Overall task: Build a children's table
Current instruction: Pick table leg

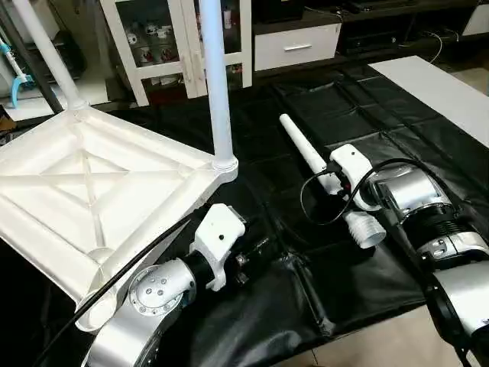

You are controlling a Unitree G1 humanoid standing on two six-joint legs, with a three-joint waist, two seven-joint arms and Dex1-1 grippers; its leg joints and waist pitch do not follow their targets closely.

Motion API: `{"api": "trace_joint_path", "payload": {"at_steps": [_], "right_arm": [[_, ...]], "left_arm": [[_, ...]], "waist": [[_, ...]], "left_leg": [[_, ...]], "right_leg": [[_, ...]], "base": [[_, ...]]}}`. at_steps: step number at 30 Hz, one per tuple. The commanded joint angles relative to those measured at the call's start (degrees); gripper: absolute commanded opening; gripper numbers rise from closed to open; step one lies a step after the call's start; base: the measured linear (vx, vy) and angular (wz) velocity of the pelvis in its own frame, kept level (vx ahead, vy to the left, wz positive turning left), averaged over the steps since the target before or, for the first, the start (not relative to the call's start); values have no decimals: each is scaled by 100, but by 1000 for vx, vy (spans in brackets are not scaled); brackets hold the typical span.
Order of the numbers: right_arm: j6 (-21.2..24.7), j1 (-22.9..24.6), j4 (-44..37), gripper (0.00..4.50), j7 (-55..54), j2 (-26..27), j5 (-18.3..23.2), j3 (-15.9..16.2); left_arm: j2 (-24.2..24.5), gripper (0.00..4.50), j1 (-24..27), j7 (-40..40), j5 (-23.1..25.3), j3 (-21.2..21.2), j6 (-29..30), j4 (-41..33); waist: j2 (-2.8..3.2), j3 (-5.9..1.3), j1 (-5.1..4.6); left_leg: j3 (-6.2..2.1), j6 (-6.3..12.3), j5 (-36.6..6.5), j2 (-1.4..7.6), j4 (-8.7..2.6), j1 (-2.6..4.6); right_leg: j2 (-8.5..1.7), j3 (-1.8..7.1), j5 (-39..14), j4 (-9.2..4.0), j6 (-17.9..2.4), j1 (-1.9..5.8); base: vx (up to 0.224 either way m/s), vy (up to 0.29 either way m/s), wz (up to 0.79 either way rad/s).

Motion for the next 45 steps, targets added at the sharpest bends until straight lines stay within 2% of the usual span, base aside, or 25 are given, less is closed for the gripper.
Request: {"api": "trace_joint_path", "payload": {"at_steps": [1,8,12,13,14,16,17,18,20,21,23,25,26,27,31,34,35,36,37,38,40,41,43,44,45], "right_arm": [[23,-45,135,279,-81,2,72,-85],[49,73,7,223,-218,8,238,-388],[82,261,-488,191,-256,-52,577,-861],[-114,471,-958,186,-259,-120,798,-1171],[-114,471,-958,186,-259,-120,798,-1171],[-278,942,-2012,178,-152,-236,1236,-1737],[-278,942,-2012,178,-152,-236,1236,-1737],[-405,1115,-2386,178,-83,-252,1433,-1962],[-567,1393,-3094,178,179,-258,1877,-2371],[-516,1485,-3403,178,281,-238,2099,-2564],[-180,1635,-4073,178,591,-189,2738,-2985],[318,1719,-4519,178,975,-170,3502,-3417],[474,1750,-4616,178,1085,-182,3722,-3500],[566,1769,-4670,178,1154,-191,3853,-3544],[1387,1968,-5203,178,1684,-265,5231,-3796],[1574,1984,-5282,178,1773,-293,5471,-3816],[1924,1960,-5375,178,1851,-305,5870,-3868],[1943,1957,-5377,178,1857,-305,5892,-3870],[2238,1874,-5379,178,1848,-274,6187,-3962],[2321,1835,-5356,178,1846,-263,6275,-3990],[2402,1830,-5340,178,1884,-302,6397,-3968],[2410,1842,-5331,178,1915,-340,6421,-3925],[2414,1852,-5328,178,1932,-366,6437,-3896],[2354,1908,-5386,178,2047,-461,6343,-3694],[2295,1951,-5488,178,2083,-485,6261,-3533]], "left_arm": [[37,218,-28,-1,-36,-13,51,-53],[-52,218,-44,-33,-115,-1,-1,-52],[-160,218,-26,-21,-229,94,-184,-92],[-252,218,-7,32,-316,170,-174,-116],[-252,218,-7,32,-316,170,-174,-116],[-566,251,-15,102,-778,478,-77,-193],[-566,251,-15,102,-778,478,-77,-193],[-674,254,-30,130,-929,583,-91,-221],[-807,289,-64,95,-1233,716,-67,-295],[-837,289,-74,65,-1356,745,-36,-335],[-920,297,-129,38,-1619,815,4,-415],[-1096,306,-261,79,-1968,970,32,-495],[-1150,320,-317,101,-2066,1029,48,-520],[-1181,320,-350,115,-2124,1064,57,-535],[-1472,359,-646,367,-2653,1456,120,-672],[-1518,374,-701,428,-2776,1545,113,-702],[-1566,389,-795,616,-3035,1737,118,-777],[-1568,393,-800,627,-3053,1748,118,-783],[-1605,402,-870,801,-3309,1925,187,-889],[-1625,423,-892,858,-3409,1987,225,-941],[-1628,431,-916,952,-3464,2048,315,-1003],[-1628,438,-925,988,-3479,2060,350,-1023],[-1627,445,-931,1010,-3487,2066,372,-1033],[-1581,449,-931,1081,-3489,2049,483,-1081],[-1581,449,-934,1132,-3535,2050,522,-1112]], "waist": [[-91,-367,0],[-75,-369,-5],[-80,-370,14],[-91,-373,24],[-100,-377,22],[-110,-389,47],[-114,-390,60],[-97,-393,48],[-121,-370,73],[-87,-375,73],[-92,-341,66],[-96,-349,59],[-100,-341,51],[-104,-340,55],[-131,-329,58],[-140,-335,49],[-192,-325,44],[-205,-337,50],[-287,-332,44],[-255,-334,57],[-281,-332,55],[-264,-325,57],[-279,-325,69],[-359,-333,64],[-336,-348,87]], "left_leg": [[-204,132,-947,485,-527,129],[-204,93,-1031,489,-534,138],[-200,163,-900,491,-534,126],[-198,182,-887,496,-532,127],[-197,200,-845,499,-530,128],[-193,280,-673,502,-514,127],[-191,309,-626,497,-509,127],[-199,365,-613,492,-511,122],[-192,399,-790,515,-525,116],[-209,424,-793,510,-530,131],[-198,438,-966,505,-550,128],[-212,430,-991,499,-548,140],[-213,433,-977,498,-551,133],[-219,429,-965,502,-551,131],[-220,395,-914,486,-543,125],[-227,356,-815,477,-538,116],[-225,345,-773,479,-547,112],[-218,342,-667,472,-530,112],[-211,366,-580,477,-532,100],[-219,361,-520,475,-528,109],[-209,361,-445,478,-527,110],[-206,338,-405,480,-530,118],[-204,296,-346,487,-541,126],[-194,278,-296,498,-542,136],[-211,277,-208,504,-537,132]], "right_leg": [[-412,240,-332,-426,-1556,198],[-408,236,-328,-430,-1577,196],[-409,238,-117,-429,-1564,214],[-420,242,-85,-428,-1539,223],[-417,244,-41,-426,-1520,227],[-432,249,122,-424,-1498,240],[-428,247,160,-423,-1486,245],[-416,234,120,-414,-1526,235],[-448,257,-106,-461,-1432,250],[-421,236,-204,-453,-1436,226],[-423,249,-485,-505,-1361,220],[-412,247,-636,-508,-1327,219],[-410,249,-642,-515,-1326,222],[-408,244,-668,-519,-1325,216],[-413,241,-921,-553,-1279,219],[-408,233,-1004,-565,-1205,213],[-413,239,-1069,-570,-1168,216],[-420,242,-1056,-565,-1168,214],[-416,240,-1039,-567,-1144,217],[-424,237,-1022,-551,-1156,215],[-412,231,-1018,-562,-1145,201],[-405,228,-988,-565,-1131,188],[-405,228,-912,-562,-1096,190],[-396,221,-793,-563,-1092,193],[-411,216,-678,-529,-1110,215]], "base": [[0,0,0],[0,0,0],[0,0,0],[0,0,0],[0,0,0],[0,0,0],[0,0,0],[0,0,0],[0,0,0],[0,0,0],[0,0,0],[0,0,0],[0,0,0],[0,0,0],[0,0,0],[0,0,0],[0,0,0],[0,0,0],[0,0,0],[0,0,0],[0,0,0],[0,0,0],[0,0,0],[0,0,0],[0,0,0]]}}
